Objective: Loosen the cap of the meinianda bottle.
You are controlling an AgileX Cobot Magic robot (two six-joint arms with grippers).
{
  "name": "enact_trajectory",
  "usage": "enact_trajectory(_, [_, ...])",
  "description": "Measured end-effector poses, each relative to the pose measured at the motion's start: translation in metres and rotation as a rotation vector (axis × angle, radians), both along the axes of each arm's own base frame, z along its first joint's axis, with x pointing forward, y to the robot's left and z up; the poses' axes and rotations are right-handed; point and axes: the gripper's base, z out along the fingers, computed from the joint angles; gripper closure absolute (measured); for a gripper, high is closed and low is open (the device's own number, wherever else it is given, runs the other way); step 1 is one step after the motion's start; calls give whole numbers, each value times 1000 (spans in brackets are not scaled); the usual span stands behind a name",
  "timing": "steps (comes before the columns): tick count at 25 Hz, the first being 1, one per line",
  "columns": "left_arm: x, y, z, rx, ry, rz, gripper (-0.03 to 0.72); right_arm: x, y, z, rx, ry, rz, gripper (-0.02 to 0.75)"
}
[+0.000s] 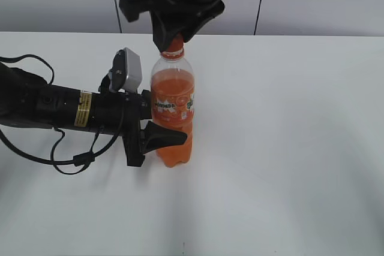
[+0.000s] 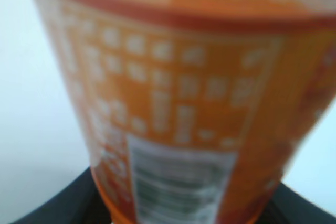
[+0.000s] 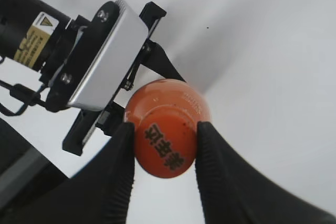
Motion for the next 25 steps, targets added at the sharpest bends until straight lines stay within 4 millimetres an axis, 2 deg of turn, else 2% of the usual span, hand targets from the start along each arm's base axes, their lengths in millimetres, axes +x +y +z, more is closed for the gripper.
enact_trajectory(3, [0,0,0,-1,1,1,306,0,0,0,-46,-52,154,469])
enact_trajectory(13, [0,0,0,-1,4,3,306,0,0,0,-239,-270,850,469])
enact_trajectory(20, [0,0,0,-2,6,5,306,0,0,0,-302,-341,1077,469])
enact_trajectory(25, [0,0,0,-1,6,5,306,-1,1,0,-296,-350,1119,469])
